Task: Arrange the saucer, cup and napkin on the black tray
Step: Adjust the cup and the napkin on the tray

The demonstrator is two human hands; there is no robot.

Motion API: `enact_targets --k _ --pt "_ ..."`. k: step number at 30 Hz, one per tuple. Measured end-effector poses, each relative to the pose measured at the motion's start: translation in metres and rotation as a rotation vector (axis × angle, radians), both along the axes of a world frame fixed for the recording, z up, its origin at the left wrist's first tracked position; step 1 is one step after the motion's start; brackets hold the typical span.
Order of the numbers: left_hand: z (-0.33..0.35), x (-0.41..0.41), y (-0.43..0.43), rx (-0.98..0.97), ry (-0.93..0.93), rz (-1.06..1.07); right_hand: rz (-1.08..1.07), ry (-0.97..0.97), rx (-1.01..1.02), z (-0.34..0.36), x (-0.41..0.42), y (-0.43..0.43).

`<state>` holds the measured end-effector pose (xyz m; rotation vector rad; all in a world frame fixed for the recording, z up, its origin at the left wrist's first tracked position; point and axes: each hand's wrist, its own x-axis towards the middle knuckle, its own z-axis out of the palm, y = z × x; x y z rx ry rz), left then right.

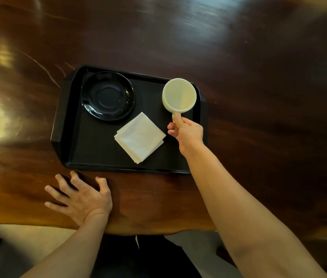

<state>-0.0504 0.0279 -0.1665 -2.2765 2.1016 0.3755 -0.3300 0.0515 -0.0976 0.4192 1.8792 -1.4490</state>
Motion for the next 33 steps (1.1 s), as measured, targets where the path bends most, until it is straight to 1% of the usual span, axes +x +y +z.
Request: enact_targets --k 7,14,19,21,24,26,28,33 --pt "0.001 0.0 0.0 0.0 0.011 -0.002 -0.044 -0.004 -0.012 0.004 -0.009 0.003" --pt "0.002 0.0 0.0 -0.001 0.011 -0.002 -0.028 -0.022 -0.009 0.008 -0.01 0.005" --pt "0.004 -0.002 0.0 -0.005 0.018 -0.002 0.032 -0.114 -0.117 0.019 -0.007 0.017" --pt "0.003 -0.002 0.0 -0.006 0.018 -0.001 -0.007 -0.098 -0.085 0.021 -0.004 0.023" --pt "0.003 -0.001 0.0 0.0 0.015 0.002 -0.049 -0.04 0.016 0.023 0.007 0.031" --pt "0.004 -0.001 -0.001 0.006 0.018 0.003 -0.004 -0.055 0.033 0.025 0.023 0.031" --pt "0.005 -0.001 -0.001 0.015 0.01 0.002 0.093 -0.084 0.046 0.026 0.04 0.022" --pt "0.003 0.001 -0.003 0.035 -0.021 -0.006 0.309 -0.131 0.024 0.025 0.069 -0.024"
